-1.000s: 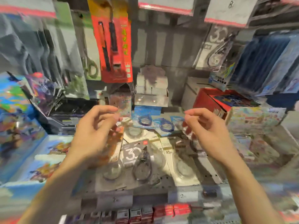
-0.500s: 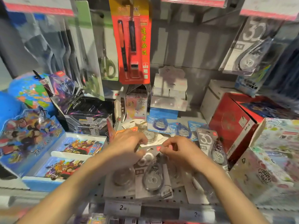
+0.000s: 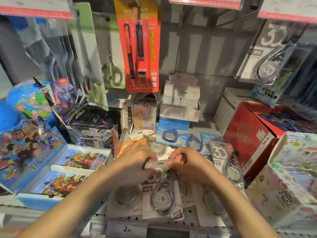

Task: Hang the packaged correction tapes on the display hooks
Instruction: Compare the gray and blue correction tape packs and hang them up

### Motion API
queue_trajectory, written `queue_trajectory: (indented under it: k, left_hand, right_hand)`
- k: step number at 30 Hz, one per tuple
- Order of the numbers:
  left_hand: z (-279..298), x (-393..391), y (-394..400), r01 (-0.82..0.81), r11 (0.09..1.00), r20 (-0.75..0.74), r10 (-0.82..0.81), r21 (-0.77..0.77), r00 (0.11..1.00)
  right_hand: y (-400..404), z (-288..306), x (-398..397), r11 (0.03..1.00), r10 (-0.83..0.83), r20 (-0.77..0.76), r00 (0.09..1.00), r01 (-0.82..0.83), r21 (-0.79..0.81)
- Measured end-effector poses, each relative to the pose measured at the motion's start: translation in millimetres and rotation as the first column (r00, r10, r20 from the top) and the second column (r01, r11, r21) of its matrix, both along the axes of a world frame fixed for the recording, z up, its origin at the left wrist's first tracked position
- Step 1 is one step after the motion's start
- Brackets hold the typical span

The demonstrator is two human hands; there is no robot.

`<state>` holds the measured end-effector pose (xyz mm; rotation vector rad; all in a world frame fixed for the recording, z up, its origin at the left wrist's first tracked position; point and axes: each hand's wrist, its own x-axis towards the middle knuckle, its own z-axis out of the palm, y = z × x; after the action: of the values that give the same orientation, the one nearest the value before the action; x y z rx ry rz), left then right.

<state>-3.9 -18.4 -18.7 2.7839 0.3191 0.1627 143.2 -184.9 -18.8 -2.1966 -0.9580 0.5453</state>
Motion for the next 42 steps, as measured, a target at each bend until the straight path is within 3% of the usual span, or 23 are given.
queue_trajectory:
  k: [5, 10, 12, 15, 20, 23, 25, 28, 34, 38, 42]
  left_hand:
    - [2, 6, -2, 0.005, 1.000, -0.019, -0.005, -0.017, 1.000]
    - [11, 11, -9, -0.063, 0.963, 0.090, 0.090, -0.262, 0.992]
    - [15, 14, -14, -0.072, 0.862, 0.156, 0.172, -0.502, 0.973]
    - [28, 15, -20, -0.043, 0.586, 0.151, 0.278, -0.809, 0.949]
    - [37, 16, -26, 0.004, 0.388, 0.102, 0.232, -0.922, 0.967]
    - [33, 18, -27, 0.012, 0.347, 0.079, 0.180, -0.938, 0.981]
    - [31, 20, -25, 0.003, 0.352, 0.076, 0.192, -0.936, 0.979]
    - [28, 26, -22, 0.004, 0.373, 0.088, 0.208, -0.928, 0.974]
    - [25, 48, -24, 0.013, 0.416, 0.114, 0.218, -0.909, 0.969]
    - [20, 63, -29, 0.019, 0.432, 0.114, 0.194, -0.902, 0.974]
    - [14, 70, -33, -0.001, 0.424, 0.088, 0.189, -0.906, 0.978]
  right_hand:
    - [-7, 3, 5, 0.999, -0.015, -0.122, 0.992, 0.020, 0.040]
    - [-21, 8, 13, 0.931, -0.025, -0.380, 0.925, 0.160, 0.328]
    - [-23, 14, 16, 0.873, -0.030, -0.441, 0.897, 0.238, 0.426]
    - [-24, 22, 20, 0.810, -0.068, -0.386, 0.920, 0.277, 0.517]
    - [-18, 33, 29, 0.665, -0.123, -0.394, 0.911, 0.371, 0.649]
    - [-13, 38, 29, 0.643, -0.150, -0.360, 0.921, 0.368, 0.672]
    - [-16, 42, 29, 0.686, -0.160, -0.299, 0.941, 0.324, 0.652]
    - [-35, 47, 34, 0.824, -0.263, -0.014, 0.965, 0.232, 0.518]
    - [-79, 30, 27, 0.938, -0.346, 0.417, 0.840, 0.296, 0.182]
    - [-95, 9, 18, 0.924, -0.334, 0.446, 0.830, 0.381, -0.017]
    - [-98, -2, 12, 0.935, -0.335, 0.412, 0.848, 0.353, 0.034]
